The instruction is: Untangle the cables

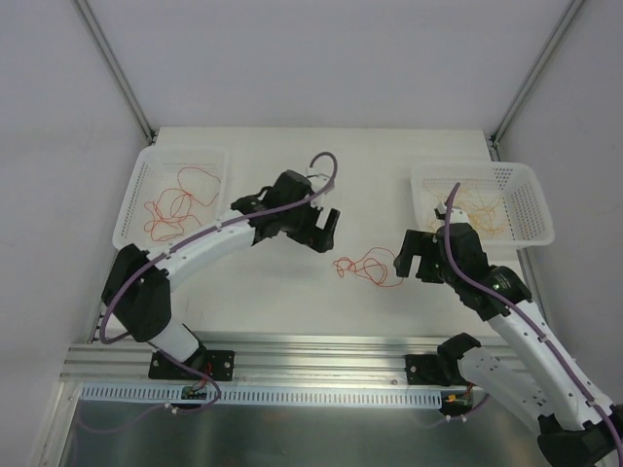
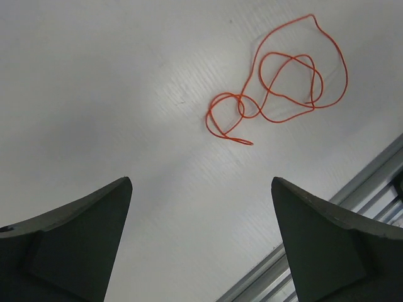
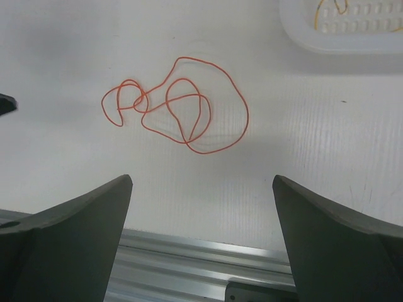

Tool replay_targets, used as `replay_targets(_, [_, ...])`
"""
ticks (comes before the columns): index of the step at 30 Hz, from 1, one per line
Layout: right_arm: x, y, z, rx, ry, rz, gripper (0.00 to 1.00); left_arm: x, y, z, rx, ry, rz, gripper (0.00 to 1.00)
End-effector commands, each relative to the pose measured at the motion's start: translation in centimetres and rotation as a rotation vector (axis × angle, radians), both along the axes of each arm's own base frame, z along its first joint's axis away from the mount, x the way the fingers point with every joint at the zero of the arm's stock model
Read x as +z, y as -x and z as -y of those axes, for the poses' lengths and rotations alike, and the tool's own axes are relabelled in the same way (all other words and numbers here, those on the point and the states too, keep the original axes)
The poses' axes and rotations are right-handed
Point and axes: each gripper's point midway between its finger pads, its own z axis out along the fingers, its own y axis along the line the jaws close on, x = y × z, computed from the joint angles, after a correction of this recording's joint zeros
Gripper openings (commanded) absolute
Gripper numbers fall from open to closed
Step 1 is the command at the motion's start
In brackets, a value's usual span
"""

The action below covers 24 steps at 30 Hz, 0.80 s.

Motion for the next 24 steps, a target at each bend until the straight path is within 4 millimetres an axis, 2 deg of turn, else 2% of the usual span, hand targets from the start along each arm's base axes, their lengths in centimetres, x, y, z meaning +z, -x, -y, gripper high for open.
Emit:
replay_targets(1, [-0.6,0.9,1.5,-0.064,0.023,-0.008,1.0,-1.5,1.1,3.5,-0.001,-0.011,-0.057,0.93])
replay_targets(4, [-0.7,1.6,1.8,-0.072,0.011,-0.001,1.0,-3.8,2.0,6.1,0.07,-0.001,-0.165,0.88])
replay_targets(5, [-0.7,1.9,1.9,-0.078,0.0,0.0,1.0,-4.8,2.0,6.7,0.089,-0.02,-0.185,0.86])
replay_targets(9, [-0.9,2.6,2.0,-0.077,-0.02,0.0,1.0,-7.0,2.5,8.3,0.166,-0.044,-0.227,0.75])
replay_targets(16, [-1.3,3.7,3.1,-0.094,-0.006,0.007,1.0,-10.3,2.2,8.3,0.252,-0.097,-0.268,0.51])
replay_targets(21, [-1.7,4.2,3.4,-0.096,-0.005,0.013,1.0,-11.5,3.0,7.8,0.266,-0.111,-0.306,0.28])
replay_targets(24, [-1.7,4.3,3.6,-0.098,-0.007,0.019,0.99,-11.9,3.5,7.2,0.275,-0.122,-0.315,0.2])
